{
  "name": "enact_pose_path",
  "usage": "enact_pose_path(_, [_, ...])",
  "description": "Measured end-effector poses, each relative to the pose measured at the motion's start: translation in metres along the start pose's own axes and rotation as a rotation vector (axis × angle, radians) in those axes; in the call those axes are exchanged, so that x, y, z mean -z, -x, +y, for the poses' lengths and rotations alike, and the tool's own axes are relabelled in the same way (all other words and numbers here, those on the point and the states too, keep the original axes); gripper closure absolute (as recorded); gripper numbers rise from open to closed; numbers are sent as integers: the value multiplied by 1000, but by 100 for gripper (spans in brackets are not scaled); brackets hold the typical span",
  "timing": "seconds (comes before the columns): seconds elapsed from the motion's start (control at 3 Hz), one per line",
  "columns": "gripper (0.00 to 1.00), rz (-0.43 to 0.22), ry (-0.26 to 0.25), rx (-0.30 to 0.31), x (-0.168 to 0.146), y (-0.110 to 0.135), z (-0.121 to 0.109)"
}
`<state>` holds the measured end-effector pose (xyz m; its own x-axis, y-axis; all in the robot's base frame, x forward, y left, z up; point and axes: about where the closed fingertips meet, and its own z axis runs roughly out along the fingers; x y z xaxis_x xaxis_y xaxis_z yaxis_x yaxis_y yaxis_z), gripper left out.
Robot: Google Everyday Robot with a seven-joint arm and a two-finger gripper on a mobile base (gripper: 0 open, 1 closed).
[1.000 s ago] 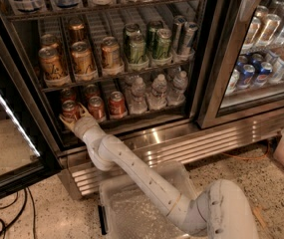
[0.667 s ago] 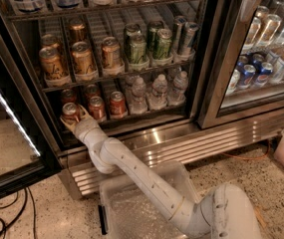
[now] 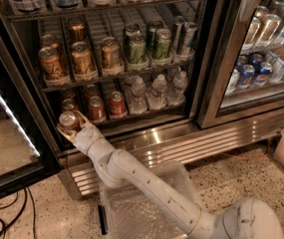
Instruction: Pick coke can from bottom shelf of fridge
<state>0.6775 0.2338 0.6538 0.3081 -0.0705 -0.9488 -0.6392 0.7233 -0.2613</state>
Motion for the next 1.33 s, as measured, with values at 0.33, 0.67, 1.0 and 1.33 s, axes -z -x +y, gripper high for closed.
enact_pose_path(0.33, [100,-28,58,0,30,35,9])
enact_pose_path(0.67, [100,-5,114,-26,68,59,10])
enact_pose_path(1.0, [100,69,188,-91,114,69,6])
enact_pose_path(1.33, [100,157,207,-136,162,79,-8])
